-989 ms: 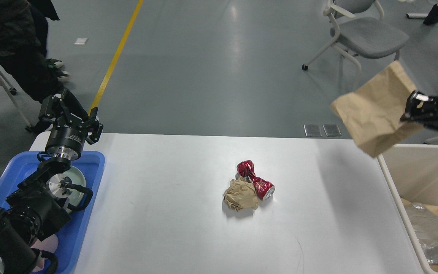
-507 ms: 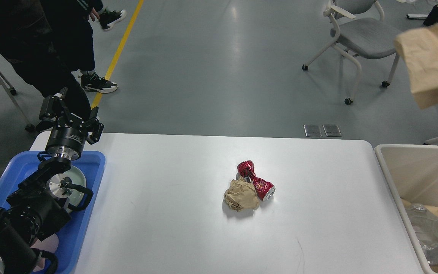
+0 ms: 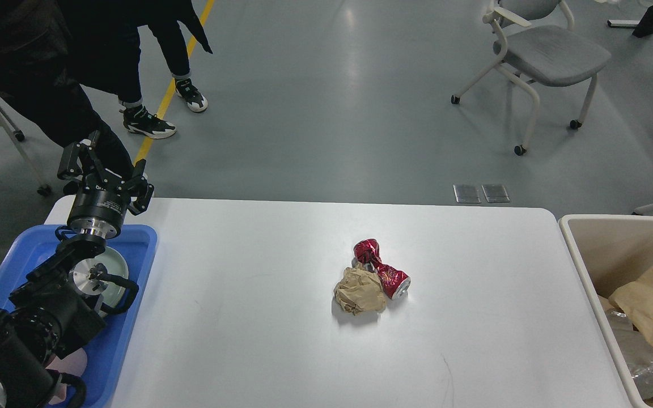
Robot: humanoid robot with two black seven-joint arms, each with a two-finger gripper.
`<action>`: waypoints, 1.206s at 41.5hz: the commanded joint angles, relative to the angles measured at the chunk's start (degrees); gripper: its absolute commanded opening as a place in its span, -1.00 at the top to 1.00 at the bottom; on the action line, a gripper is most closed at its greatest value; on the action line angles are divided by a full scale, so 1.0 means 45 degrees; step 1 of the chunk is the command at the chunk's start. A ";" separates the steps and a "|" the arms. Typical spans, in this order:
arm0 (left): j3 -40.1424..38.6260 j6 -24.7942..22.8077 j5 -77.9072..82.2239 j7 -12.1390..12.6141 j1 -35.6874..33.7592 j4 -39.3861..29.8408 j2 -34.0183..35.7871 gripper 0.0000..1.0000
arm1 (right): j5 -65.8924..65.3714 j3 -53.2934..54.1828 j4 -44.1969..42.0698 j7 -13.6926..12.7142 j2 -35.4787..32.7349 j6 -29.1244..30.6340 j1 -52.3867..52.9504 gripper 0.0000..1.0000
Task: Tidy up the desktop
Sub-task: 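Reach the right gripper to the red wrapper and grasp it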
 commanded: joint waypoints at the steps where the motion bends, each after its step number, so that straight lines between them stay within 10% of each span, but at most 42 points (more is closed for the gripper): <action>1: -0.0014 0.0012 0.0000 0.0000 -0.0003 0.0000 -0.0002 -0.94 | 0.0051 -0.0147 0.0180 -0.0007 0.0513 0.0035 0.1086 -1.00; 17: -0.0014 0.0012 0.0000 0.0000 -0.0003 0.0000 -0.0002 -0.94 | -0.0318 -0.3195 0.6193 0.0032 0.4125 0.0717 0.9409 -1.00; 31: -0.0014 -0.0007 0.0000 0.0000 -0.0002 0.0000 -0.0002 -0.94 | -0.1374 -0.1967 0.9595 0.0130 0.6823 0.4015 1.4411 -1.00; 39: 0.0005 0.0012 0.0000 0.0000 -0.0003 0.0000 -0.0002 -0.94 | -0.1511 -0.1418 0.9187 -0.0046 0.7310 0.4997 1.3675 -1.00; 50: -0.0014 -0.0007 0.0000 0.0000 0.0017 0.0000 -0.0002 -0.94 | -0.1608 -0.2237 0.7526 -0.0085 0.9614 0.1366 0.8948 -1.00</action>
